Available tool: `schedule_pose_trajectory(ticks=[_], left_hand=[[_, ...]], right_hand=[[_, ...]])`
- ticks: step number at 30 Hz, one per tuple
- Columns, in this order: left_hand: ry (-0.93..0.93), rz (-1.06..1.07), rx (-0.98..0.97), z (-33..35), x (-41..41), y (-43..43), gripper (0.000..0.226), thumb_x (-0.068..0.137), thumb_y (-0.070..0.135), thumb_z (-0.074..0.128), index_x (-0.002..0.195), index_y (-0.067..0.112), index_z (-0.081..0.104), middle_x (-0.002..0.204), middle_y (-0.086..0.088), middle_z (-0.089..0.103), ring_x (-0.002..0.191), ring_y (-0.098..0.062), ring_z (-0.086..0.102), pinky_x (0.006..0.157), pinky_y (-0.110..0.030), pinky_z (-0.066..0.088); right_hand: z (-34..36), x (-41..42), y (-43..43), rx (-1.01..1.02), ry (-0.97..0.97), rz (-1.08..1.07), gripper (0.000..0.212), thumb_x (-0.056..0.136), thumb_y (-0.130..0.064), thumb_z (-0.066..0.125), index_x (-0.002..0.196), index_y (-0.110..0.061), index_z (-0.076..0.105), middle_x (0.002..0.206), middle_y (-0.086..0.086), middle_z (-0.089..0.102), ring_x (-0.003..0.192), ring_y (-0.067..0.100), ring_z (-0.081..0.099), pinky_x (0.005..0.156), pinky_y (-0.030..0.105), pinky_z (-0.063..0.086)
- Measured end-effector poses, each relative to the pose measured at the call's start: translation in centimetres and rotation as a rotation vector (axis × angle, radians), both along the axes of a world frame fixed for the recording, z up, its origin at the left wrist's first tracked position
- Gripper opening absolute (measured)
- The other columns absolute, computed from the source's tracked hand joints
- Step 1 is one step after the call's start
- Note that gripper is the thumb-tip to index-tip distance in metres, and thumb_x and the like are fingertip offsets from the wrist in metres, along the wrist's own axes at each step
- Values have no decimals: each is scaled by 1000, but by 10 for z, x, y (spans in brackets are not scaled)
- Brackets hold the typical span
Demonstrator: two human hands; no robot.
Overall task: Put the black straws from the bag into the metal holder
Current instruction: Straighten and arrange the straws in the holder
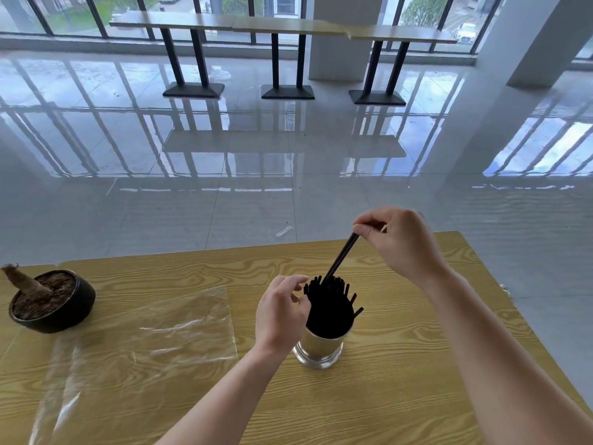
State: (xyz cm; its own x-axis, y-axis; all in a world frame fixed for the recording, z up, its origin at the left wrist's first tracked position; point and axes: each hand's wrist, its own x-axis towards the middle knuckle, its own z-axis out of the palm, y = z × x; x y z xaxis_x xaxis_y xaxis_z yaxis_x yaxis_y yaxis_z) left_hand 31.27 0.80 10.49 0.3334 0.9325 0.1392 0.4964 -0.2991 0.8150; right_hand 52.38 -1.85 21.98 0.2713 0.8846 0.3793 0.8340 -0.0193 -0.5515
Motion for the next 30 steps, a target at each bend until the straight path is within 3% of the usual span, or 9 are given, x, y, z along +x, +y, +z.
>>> schedule_pose_trajectory(ticks=[3,8,11,13,15,17,19,24,30], left_hand=[[-23,21,3,2,0,-3,29,86,9,69,112,21,71,94,12,64,77,-4,61,69,-19,52],[-101,85,52,12,4,-9,7,87,15,70,86,20,74,78,11,66,72,-6,61,65,-32,54],[-247,34,-119,25,9,-11,19,93,28,66,76,24,74,69,14,71,69,-3,65,65,-28,53],[-361,19,-285,35,15,-11,34,96,39,61,69,21,72,59,13,66,55,-2,57,58,-23,46],[-558,58,-512,48,21,-9,39,96,42,59,71,15,73,62,2,68,52,-10,52,50,-24,40],[-747,139,-703,61,26,-4,36,96,38,59,80,11,75,79,-10,75,57,-15,55,46,-25,40],[-854,217,-800,68,27,1,32,97,32,60,85,5,73,84,-9,77,58,-14,57,46,-24,41],[-1014,269,-871,78,21,8,17,94,22,65,89,8,73,84,-7,75,59,-13,64,57,-28,41],[-1125,244,-850,79,13,17,19,89,21,67,98,7,75,87,-11,72,62,-13,58,56,-25,48]], right_hand=[[11,6,-10,93,34,-48,6,85,-19,79,91,-19,80,73,-31,62,72,-19,60,66,-4,39],[6,9,-25,201,162,-155,6,86,-24,77,92,-25,78,76,-29,66,76,-7,65,65,1,43],[-12,5,-35,301,289,-251,8,87,-26,76,95,-26,77,75,-28,66,73,-8,65,64,2,44],[-27,-3,-43,362,423,-306,9,86,-29,76,92,-35,75,70,-24,69,69,-4,67,65,6,48],[-42,-14,-50,411,572,-337,12,85,-30,76,87,-42,74,78,-21,75,68,2,69,65,14,54],[-52,-26,-55,430,699,-348,12,82,-33,77,85,-45,75,82,-16,77,64,5,68,61,16,55],[-60,-34,-60,423,787,-342,11,79,-34,77,86,-42,77,81,-10,77,62,7,68,59,16,55],[-75,-44,-66,343,899,-322,11,81,-17,78,85,-27,79,83,0,78,65,14,69,62,22,58],[-82,-46,-67,178,847,-274,16,85,-9,76,85,-25,77,82,-1,77,67,15,70,65,26,58]])
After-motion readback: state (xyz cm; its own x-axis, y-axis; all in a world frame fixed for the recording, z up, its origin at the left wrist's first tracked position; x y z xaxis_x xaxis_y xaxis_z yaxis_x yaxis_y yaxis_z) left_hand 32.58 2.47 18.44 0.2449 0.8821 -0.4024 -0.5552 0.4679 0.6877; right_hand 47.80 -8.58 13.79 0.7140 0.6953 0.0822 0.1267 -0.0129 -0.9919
